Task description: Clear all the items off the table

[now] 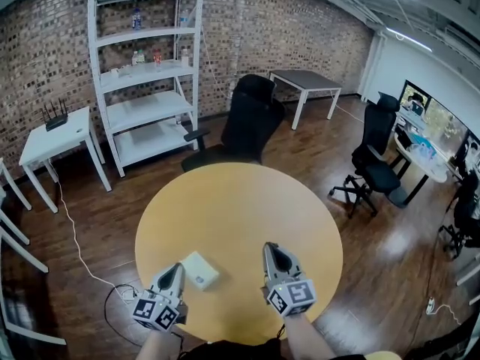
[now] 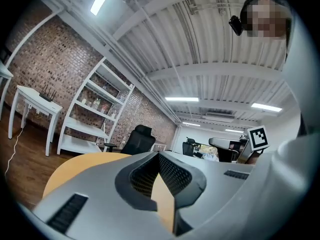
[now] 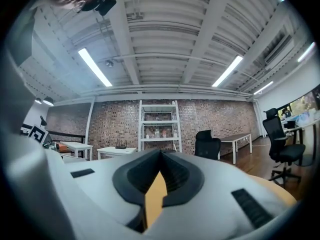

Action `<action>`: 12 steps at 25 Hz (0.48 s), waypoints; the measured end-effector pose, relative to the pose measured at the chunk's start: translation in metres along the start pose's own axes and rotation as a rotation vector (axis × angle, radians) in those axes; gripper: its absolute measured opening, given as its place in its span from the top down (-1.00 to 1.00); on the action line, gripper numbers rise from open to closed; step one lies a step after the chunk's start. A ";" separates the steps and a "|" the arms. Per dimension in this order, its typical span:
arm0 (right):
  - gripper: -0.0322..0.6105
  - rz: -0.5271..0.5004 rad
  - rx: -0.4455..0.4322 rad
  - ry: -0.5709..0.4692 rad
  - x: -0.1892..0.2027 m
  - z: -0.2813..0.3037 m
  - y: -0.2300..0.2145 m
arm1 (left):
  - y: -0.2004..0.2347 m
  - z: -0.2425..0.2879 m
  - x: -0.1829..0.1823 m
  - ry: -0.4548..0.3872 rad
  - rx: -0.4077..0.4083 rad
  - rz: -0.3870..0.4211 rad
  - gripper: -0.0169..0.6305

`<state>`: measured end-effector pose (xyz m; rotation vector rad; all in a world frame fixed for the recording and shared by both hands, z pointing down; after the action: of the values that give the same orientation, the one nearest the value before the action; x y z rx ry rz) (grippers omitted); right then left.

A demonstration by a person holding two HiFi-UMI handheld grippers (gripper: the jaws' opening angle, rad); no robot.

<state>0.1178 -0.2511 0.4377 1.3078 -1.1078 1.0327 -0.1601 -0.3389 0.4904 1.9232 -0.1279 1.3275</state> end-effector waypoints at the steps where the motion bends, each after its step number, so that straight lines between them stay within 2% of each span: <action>1: 0.89 0.001 0.000 0.002 0.000 0.002 0.000 | 0.002 0.000 -0.001 -0.001 -0.003 0.000 0.98; 12: 0.89 0.001 -0.015 0.028 0.002 0.010 0.012 | 0.014 -0.008 -0.007 -0.021 -0.030 0.002 0.98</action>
<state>0.1061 -0.2610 0.4418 1.2774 -1.0925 1.0387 -0.1763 -0.3455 0.4932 1.9134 -0.1596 1.2998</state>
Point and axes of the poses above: the fingertips, and each gripper's own axes: z forward along the fingers, y to its left, x out of its underside, the point moved 6 cm from there along -z, backward along the fingers, and after that the axes turned 13 degrees about -z, right-handed, at the moved point
